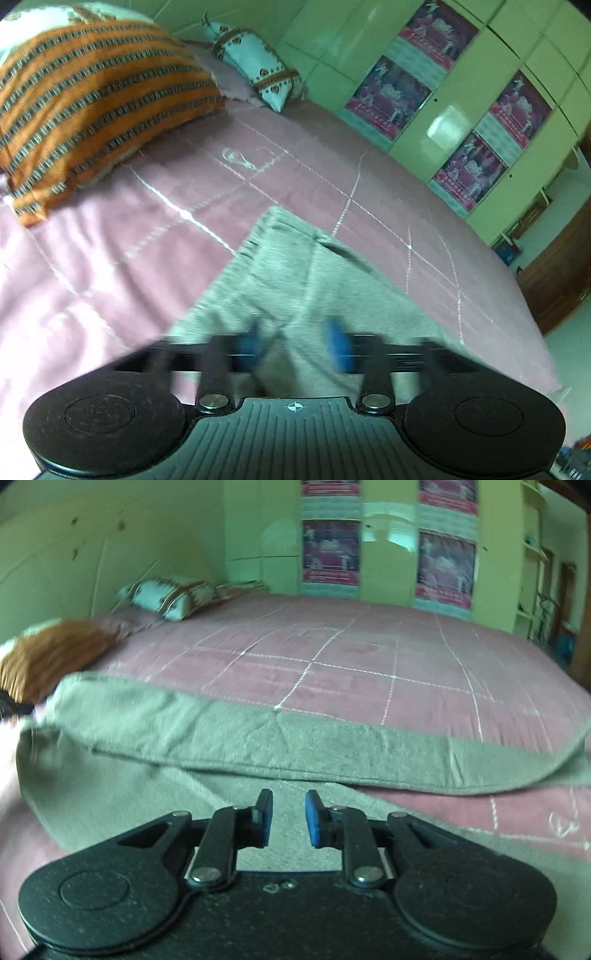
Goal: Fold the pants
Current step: 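Lift the waistband with both tools and fold it over toward the leg hems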
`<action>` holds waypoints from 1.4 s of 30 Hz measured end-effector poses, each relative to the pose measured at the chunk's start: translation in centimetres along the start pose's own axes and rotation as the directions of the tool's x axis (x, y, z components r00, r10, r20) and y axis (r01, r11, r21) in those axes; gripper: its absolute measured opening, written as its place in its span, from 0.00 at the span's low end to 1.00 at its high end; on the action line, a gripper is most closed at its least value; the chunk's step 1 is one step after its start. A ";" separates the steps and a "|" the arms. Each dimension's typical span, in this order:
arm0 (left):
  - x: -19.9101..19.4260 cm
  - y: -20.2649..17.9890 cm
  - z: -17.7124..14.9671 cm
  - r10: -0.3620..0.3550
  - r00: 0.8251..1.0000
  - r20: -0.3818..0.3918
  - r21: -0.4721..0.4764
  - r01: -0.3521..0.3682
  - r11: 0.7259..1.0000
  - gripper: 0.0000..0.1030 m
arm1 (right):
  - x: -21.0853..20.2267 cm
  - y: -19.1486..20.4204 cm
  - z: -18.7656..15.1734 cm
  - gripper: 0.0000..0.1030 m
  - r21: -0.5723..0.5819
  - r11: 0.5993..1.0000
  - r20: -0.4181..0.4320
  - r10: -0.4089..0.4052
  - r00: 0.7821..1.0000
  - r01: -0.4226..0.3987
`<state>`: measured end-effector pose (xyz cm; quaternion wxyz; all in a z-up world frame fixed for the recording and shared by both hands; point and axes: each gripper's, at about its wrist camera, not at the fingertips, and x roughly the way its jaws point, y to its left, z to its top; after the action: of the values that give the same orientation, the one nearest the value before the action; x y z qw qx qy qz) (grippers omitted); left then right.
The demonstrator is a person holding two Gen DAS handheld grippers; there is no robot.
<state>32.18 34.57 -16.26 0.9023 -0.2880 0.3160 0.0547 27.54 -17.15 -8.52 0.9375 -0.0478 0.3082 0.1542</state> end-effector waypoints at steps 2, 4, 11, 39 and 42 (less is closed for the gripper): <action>1.6 -0.5 -0.4 0.003 1.000 -0.025 -0.012 -0.003 1.000 0.61 | 0.4 0.0 0.1 0.15 0.037 0.999 0.009 -0.004 1.000 0.003; 3.1 -0.6 -1.0 0.022 0.999 -0.038 -0.038 -0.023 0.999 0.61 | 0.8 -0.5 -0.1 0.24 0.100 0.995 0.002 -0.010 1.000 0.010; 5.4 1.1 -0.9 -0.034 0.999 0.008 -0.195 0.034 0.980 0.60 | 4.6 -3.8 -1.4 0.29 0.399 0.916 -0.018 0.040 0.999 -0.030; 3.0 2.4 4.5 -0.163 0.986 -0.026 -0.095 0.160 0.983 0.28 | 3.8 -6.3 0.7 0.00 0.584 0.806 0.091 0.060 0.994 -0.102; 0.9 3.2 4.6 -0.168 0.983 -0.067 -0.037 0.166 0.985 0.28 | 0.3 -5.4 0.7 0.00 0.528 0.841 0.110 0.074 0.991 -0.121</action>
<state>34.42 39.69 -15.43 0.8875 -0.3294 0.3210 -0.0265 29.95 -22.08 -8.14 0.9171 0.2367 0.3006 0.1118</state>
